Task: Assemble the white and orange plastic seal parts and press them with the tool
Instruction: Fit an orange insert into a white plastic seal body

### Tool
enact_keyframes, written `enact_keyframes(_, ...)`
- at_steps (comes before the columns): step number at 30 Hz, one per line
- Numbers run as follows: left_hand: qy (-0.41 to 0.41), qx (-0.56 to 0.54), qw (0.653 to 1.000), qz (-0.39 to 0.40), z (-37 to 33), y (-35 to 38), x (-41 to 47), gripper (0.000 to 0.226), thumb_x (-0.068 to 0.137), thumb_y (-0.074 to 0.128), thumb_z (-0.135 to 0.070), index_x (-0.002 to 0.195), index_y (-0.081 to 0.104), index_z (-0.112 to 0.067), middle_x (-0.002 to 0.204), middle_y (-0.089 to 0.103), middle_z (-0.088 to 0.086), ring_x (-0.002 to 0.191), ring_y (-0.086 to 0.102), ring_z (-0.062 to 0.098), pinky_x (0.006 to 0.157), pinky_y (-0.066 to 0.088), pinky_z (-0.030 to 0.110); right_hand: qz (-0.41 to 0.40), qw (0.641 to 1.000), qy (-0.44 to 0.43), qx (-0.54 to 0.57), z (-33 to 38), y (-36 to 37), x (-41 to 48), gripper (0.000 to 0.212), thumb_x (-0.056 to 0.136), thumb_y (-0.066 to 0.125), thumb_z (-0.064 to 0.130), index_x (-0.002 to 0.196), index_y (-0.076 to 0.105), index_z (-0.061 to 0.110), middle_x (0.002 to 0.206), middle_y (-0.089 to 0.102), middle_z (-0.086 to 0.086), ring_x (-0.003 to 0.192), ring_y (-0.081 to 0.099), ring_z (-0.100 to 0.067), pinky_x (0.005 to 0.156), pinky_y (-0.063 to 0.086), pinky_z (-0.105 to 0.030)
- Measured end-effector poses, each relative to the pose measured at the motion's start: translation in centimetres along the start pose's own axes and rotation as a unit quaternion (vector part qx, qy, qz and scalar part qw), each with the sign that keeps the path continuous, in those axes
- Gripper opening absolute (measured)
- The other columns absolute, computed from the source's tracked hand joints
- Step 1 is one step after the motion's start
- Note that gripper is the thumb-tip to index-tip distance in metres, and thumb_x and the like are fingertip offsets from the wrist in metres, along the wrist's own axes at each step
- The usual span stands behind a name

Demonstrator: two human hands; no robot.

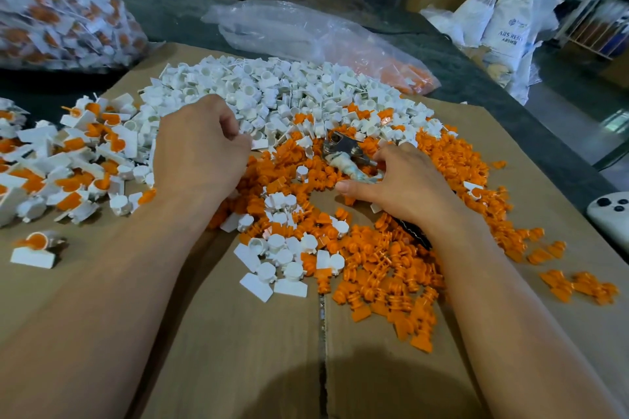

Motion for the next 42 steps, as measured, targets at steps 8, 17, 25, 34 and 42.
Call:
enact_keyframes(8, -0.092, -0.308, 0.939, 0.124, -1.0, -0.4, -0.6, 0.014, 0.088, 0.059, -0.005, 0.098, 0.068, -0.011, 0.070, 0.064, -0.001, 0.058, 0.066, 0.008, 0.057, 0.054, 0.017, -0.073, 0.997, 0.002, 0.001, 0.2, -0.8, -0.3, 0.071, 0.070, 0.052, 0.070, 0.119, 0.054, 0.018, 0.126, 0.047, -0.005, 0.120, 0.037, -0.022, 0.086, 0.031, -0.031)
enact_keyframes(17, -0.144, -0.464, 0.844, 0.228, -2.0, -0.5, -1.0, 0.024, 0.085, 0.055, 0.007, 0.086, 0.066, -0.014, 0.056, 0.065, -0.005, 0.057, 0.065, 0.009, 0.052, 0.052, 0.017, -0.099, 0.960, -0.262, 0.003, 4.6, -0.3, -2.0, 0.020, 0.088, 0.059, 0.023, 0.104, 0.069, 0.016, 0.097, 0.065, -0.004, 0.096, 0.051, -0.023, 0.081, 0.031, -0.033)
enact_keyframes(25, -0.166, -0.499, 0.807, 0.268, -2.4, -0.5, -1.4, 0.027, 0.086, 0.050, 0.009, 0.088, 0.067, -0.011, 0.059, 0.066, 0.000, 0.060, 0.068, 0.014, 0.050, 0.053, 0.018, -0.076, 0.965, -0.236, -0.085, 4.3, 1.1, -1.2, 0.023, 0.092, 0.051, 0.029, 0.111, 0.059, 0.020, 0.107, 0.054, -0.001, 0.106, 0.044, -0.021, 0.075, 0.022, -0.029)
enact_keyframes(34, -0.183, -0.497, 0.793, 0.301, -2.4, -0.3, -1.6, 0.025, 0.086, 0.050, 0.006, 0.086, 0.068, -0.011, 0.066, 0.069, 0.003, 0.061, 0.069, 0.013, 0.048, 0.053, 0.018, -0.099, 0.964, -0.188, 0.160, 3.6, -0.2, -1.3, 0.025, 0.092, 0.050, 0.011, 0.114, 0.060, 0.016, 0.102, 0.052, 0.006, 0.093, 0.046, -0.006, 0.076, 0.032, -0.014)
enact_keyframes(42, -0.197, -0.506, 0.771, 0.334, -2.4, 0.1, -1.8, 0.029, 0.084, 0.051, 0.006, 0.081, 0.071, -0.014, 0.072, 0.071, 0.010, 0.065, 0.070, 0.018, 0.053, 0.054, 0.021, -0.081, 0.882, -0.121, 0.448, 3.7, -1.3, -1.9, 0.028, 0.090, 0.054, 0.003, 0.082, 0.059, 0.030, 0.084, 0.065, 0.008, 0.079, 0.067, -0.009, 0.075, 0.054, -0.025)
Point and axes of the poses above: each hand's wrist, its own x-axis towards the middle knuckle, its own y-axis out of the palm, z = x × y, the point moved 1 cm from there along x, towards the middle knuckle
